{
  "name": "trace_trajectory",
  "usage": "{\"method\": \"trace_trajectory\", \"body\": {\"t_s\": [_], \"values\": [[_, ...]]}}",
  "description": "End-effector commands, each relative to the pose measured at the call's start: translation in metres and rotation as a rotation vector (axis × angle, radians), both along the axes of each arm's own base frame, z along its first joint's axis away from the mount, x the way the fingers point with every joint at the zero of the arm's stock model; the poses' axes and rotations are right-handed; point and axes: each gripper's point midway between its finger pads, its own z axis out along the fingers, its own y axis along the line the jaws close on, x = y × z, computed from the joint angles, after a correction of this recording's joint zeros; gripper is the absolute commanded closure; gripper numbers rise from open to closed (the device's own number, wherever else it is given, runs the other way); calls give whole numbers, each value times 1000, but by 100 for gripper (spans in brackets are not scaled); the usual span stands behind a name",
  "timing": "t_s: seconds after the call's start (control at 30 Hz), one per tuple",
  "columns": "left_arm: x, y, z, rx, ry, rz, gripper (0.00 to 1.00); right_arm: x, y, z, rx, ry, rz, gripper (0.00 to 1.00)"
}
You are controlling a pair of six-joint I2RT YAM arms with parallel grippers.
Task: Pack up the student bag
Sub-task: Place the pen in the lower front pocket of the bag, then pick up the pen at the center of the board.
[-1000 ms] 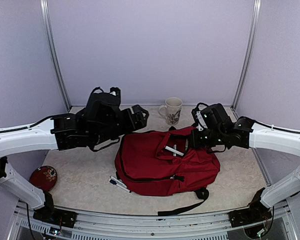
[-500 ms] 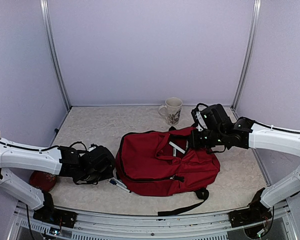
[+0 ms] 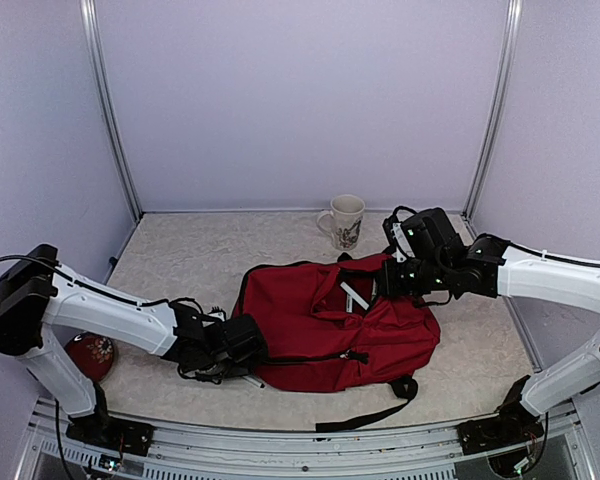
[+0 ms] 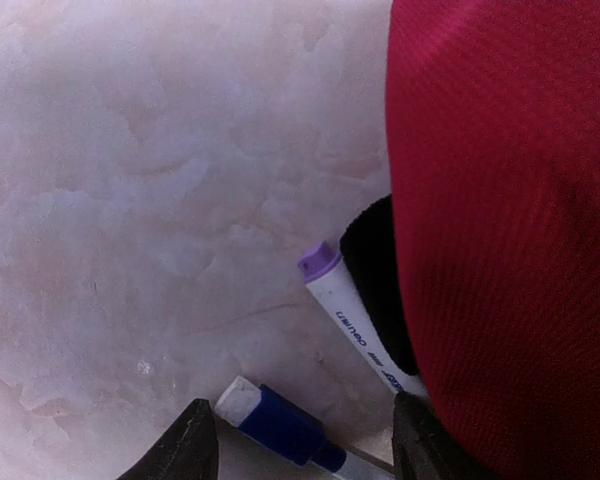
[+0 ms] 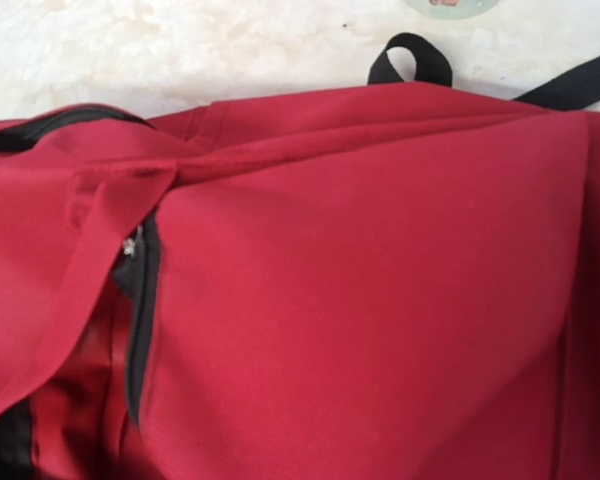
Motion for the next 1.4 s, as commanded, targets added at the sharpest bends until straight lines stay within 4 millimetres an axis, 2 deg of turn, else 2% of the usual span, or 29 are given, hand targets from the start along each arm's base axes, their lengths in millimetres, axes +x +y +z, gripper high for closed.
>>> {"method": "trace_trajectory", "body": {"t_s": [0.0,0.13,0.2,0.3,0.4,0.53,0.67,0.73,0.8,0.83,0.93,1.07,1.2,1.37], "values": [[-6,2,-15,55,48,-5,47,10,-8,19,19,-55,-39,100],[-10,19,-14,87,45,-1,66,9,-10,19,15,-58,-46,100],[-12,28,-11,85,42,4,73,9,-11,18,14,-59,-49,100],[-13,44,-9,90,40,18,79,9,-9,16,17,-55,-46,100],[-7,66,-5,119,22,39,81,9,-8,15,17,-52,-43,100],[8,78,3,127,-7,8,81,10,-8,15,16,-53,-44,100],[16,77,15,118,-40,-25,78,9,-9,15,15,-51,-44,100],[14,75,17,97,-40,-39,69,9,-11,15,16,-53,-48,100],[7,78,14,70,-20,-30,56,8,-12,15,16,-53,-50,100],[2,80,10,57,-4,-24,54,8,-12,14,17,-51,-51,100],[-16,84,-1,12,53,-4,54,6,-12,12,22,-47,-51,100],[-32,73,-3,-42,67,-22,54,6,-12,10,22,-44,-51,100],[-31,80,-13,-10,82,2,53,7,-9,9,30,-43,-45,100],[-20,77,-17,27,84,-16,54,7,-10,8,23,-40,-43,100]]}}
